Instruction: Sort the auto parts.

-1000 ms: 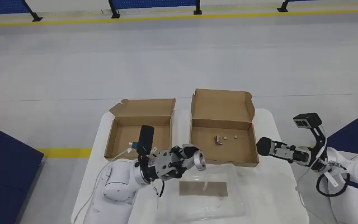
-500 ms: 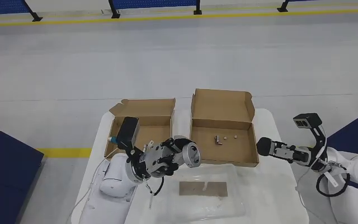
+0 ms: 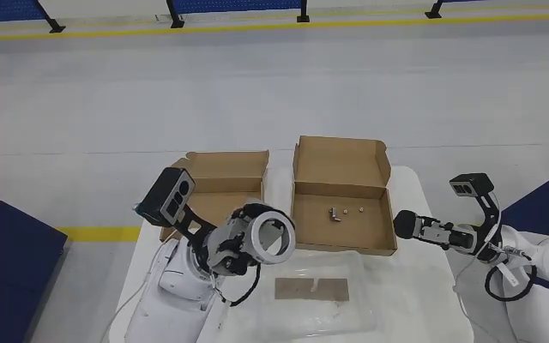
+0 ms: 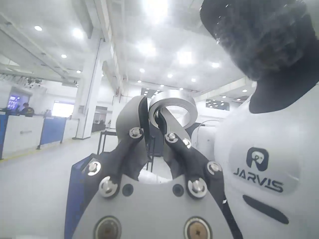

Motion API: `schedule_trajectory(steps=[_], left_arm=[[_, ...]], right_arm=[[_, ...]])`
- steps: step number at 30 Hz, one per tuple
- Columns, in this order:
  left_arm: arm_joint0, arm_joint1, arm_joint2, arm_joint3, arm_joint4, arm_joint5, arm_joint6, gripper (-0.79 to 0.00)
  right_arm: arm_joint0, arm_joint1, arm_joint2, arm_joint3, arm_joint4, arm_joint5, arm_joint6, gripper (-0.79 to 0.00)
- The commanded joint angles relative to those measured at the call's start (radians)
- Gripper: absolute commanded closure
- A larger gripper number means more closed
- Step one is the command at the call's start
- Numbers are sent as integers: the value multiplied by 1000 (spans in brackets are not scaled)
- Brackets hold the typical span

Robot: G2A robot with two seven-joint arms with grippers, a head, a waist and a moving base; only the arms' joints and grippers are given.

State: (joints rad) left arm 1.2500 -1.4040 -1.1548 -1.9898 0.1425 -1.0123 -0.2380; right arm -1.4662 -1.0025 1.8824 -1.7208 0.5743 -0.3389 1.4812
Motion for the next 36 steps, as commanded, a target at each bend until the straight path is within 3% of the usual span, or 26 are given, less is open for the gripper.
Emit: schedule_trajectory(steps=[1,8,14,23,30,36], left_arm=[[-1,0,0,1,2,0,-2,0],[1,0,2,-14,4,15,7,0],[5,-9,30,-16,-59,0,113,0],[9,-14,51,-16,-106,0,173,0],[7,-12,52,-17,-125,0,159,0],[11,-6,29,4,-34,0,93,0]], right_arm=[[0,0,0,0,0,0,0,-785],[0,0,0,0,0,0,0,-785],[0,0,0,0,0,0,0,-785],[0,0,0,0,0,0,0,-785],[0,0,0,0,0,0,0,-785],[0,0,0,0,0,0,0,-785]])
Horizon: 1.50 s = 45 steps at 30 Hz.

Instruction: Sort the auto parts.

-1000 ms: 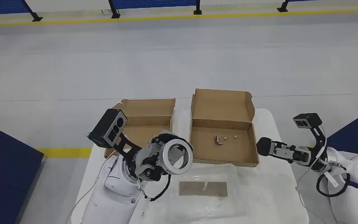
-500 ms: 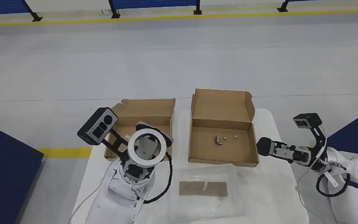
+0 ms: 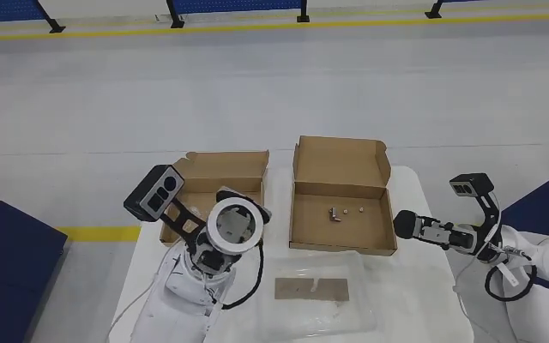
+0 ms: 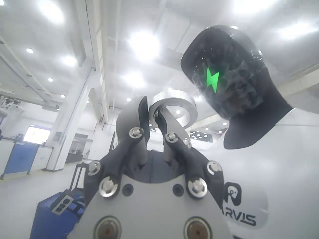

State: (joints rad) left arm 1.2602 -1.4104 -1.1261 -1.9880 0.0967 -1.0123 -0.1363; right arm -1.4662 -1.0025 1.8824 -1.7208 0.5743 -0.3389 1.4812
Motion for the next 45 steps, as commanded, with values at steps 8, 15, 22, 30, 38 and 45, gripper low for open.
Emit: schedule_trajectory(steps=[8,15,22,30,38,45], left_arm=[[10,7,-9,1,69,24,-38,0],[7,3,21,-12,-40,0,39,0],[-8,2,33,-24,-97,0,52,0],[-10,5,22,-18,-54,0,8,0],[-3,7,13,-13,18,1,-14,0],[-7,5,29,-15,-10,0,16,0]], right_arm=[[0,0,0,0,0,0,0,-785],[0,0,0,0,0,0,0,-785],[0,0,0,0,0,0,0,-785],[0,0,0,0,0,0,0,-785],[0,0,0,0,0,0,0,-785],[0,0,0,0,0,0,0,-785]])
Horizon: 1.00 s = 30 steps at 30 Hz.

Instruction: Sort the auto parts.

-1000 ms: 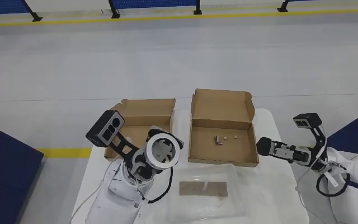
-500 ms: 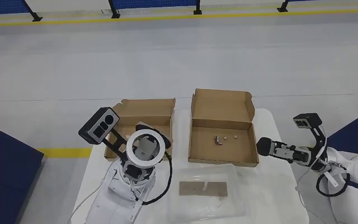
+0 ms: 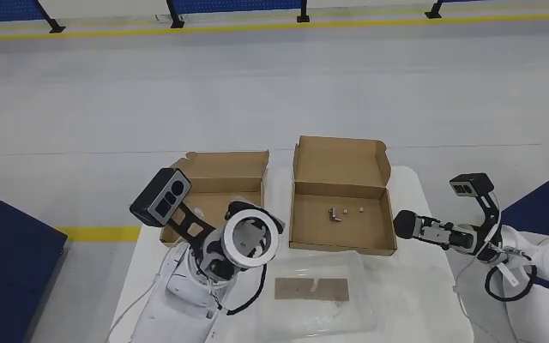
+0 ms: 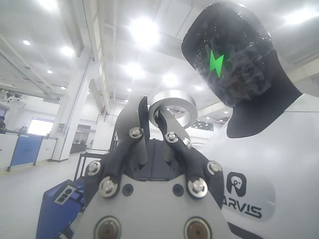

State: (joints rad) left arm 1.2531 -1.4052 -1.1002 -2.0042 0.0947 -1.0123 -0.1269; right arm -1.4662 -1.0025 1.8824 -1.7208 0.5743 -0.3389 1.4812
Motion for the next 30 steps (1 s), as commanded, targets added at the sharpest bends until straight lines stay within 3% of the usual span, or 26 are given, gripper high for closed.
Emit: schedule_trajectory(steps=[1,18,30], left_arm=[[-1,-1,5,2,-10,0,10,0],[-2,-4,16,8,-41,0,39,0],[-42,-13,24,-51,28,181,52,0]], right_arm=[[0,0,0,0,0,0,0,-785],[0,0,0,0,0,0,0,-785],[0,0,0,0,0,0,0,-785]])
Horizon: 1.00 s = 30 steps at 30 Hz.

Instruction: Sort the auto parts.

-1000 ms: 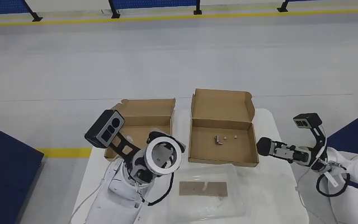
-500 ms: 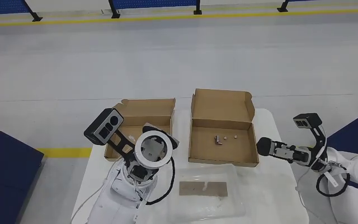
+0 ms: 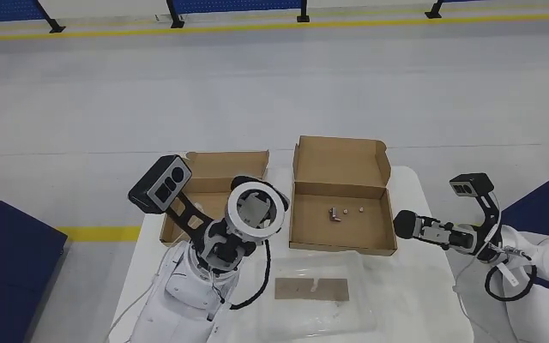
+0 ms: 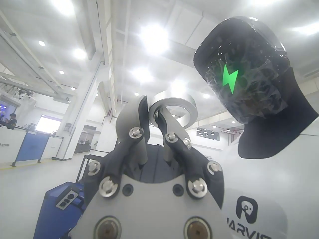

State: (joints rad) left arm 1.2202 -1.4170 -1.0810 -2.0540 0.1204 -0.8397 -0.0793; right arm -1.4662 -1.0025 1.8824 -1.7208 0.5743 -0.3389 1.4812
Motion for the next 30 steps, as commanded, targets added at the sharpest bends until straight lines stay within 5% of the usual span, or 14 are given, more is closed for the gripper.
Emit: schedule_trajectory(steps=[1,25,30], left_arm=[[-18,-4,10,-1,1,15,12,0],[-50,-13,26,5,13,35,10,0],[-2,-2,-38,25,93,126,-43,0]], right_arm=[[0,0,0,0,0,0,0,-785],[0,0,0,0,0,0,0,-785],[0,0,0,0,0,0,0,-785]])
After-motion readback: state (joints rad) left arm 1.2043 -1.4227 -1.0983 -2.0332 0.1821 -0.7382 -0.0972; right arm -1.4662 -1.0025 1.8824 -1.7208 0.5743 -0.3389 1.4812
